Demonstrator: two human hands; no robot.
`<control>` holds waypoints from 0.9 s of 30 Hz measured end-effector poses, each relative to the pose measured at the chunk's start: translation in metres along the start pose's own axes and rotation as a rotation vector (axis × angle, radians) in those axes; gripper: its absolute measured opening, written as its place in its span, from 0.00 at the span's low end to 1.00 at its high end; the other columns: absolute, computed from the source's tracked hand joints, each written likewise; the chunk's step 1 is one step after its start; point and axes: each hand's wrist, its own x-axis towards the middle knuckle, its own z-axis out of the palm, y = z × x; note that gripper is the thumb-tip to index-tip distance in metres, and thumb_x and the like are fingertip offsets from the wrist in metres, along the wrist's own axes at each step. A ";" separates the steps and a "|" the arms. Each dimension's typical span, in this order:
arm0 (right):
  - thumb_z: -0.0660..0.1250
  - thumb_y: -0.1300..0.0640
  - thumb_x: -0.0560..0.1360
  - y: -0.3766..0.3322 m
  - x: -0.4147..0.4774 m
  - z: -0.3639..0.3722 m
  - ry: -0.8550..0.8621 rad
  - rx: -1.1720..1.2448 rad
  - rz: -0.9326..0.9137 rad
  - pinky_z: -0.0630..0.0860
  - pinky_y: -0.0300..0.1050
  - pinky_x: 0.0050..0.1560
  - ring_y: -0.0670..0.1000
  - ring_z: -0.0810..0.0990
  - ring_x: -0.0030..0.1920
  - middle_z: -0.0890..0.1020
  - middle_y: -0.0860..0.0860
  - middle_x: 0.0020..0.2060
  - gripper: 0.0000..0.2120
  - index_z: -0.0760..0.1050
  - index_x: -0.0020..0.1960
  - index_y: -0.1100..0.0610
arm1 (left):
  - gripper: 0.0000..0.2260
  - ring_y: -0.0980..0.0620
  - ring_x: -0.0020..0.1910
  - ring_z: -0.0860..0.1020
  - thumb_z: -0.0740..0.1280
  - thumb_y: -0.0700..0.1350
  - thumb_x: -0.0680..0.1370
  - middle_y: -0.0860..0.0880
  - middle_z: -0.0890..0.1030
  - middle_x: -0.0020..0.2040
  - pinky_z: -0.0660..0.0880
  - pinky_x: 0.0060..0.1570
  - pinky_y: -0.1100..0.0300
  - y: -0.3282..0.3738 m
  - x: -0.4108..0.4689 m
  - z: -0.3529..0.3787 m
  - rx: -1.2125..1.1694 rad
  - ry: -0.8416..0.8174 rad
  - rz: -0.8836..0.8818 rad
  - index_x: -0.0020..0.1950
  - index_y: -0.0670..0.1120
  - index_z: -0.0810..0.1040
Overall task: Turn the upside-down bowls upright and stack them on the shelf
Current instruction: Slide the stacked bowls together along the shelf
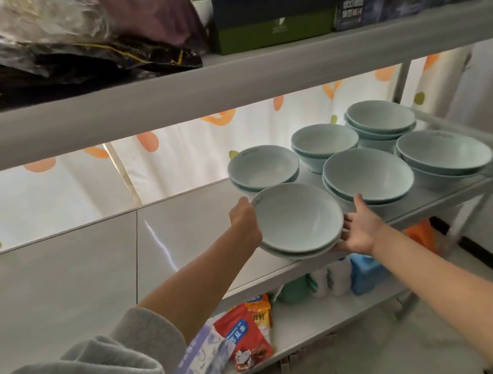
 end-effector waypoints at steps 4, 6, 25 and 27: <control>0.45 0.33 0.77 -0.009 0.004 -0.003 0.028 0.026 -0.011 0.67 0.64 0.56 0.60 0.67 0.69 0.69 0.58 0.69 0.39 0.61 0.72 0.63 | 0.16 0.39 0.60 0.75 0.58 0.55 0.77 0.42 0.76 0.61 0.71 0.63 0.41 -0.003 0.027 0.012 0.053 -0.038 -0.012 0.56 0.46 0.71; 0.46 0.33 0.77 -0.013 0.007 -0.003 0.038 0.027 -0.019 0.68 0.64 0.56 0.61 0.67 0.69 0.69 0.59 0.69 0.39 0.62 0.72 0.63 | 0.15 0.38 0.59 0.75 0.59 0.56 0.75 0.42 0.76 0.61 0.70 0.63 0.39 -0.001 0.033 0.016 0.061 -0.076 -0.043 0.55 0.47 0.70; 0.48 0.32 0.75 0.096 0.020 0.045 0.204 0.221 -0.204 0.67 0.58 0.66 0.57 0.68 0.70 0.68 0.57 0.71 0.37 0.57 0.75 0.55 | 0.28 0.39 0.75 0.59 0.56 0.58 0.81 0.43 0.59 0.77 0.56 0.71 0.35 0.010 0.066 -0.039 0.068 -0.037 -0.108 0.77 0.46 0.60; 0.47 0.31 0.74 0.115 0.018 0.071 0.146 0.187 -0.165 0.64 0.59 0.69 0.58 0.64 0.72 0.64 0.58 0.73 0.40 0.55 0.76 0.58 | 0.28 0.40 0.75 0.60 0.55 0.58 0.81 0.42 0.60 0.77 0.56 0.71 0.35 0.016 0.068 -0.064 0.037 -0.012 -0.098 0.76 0.45 0.60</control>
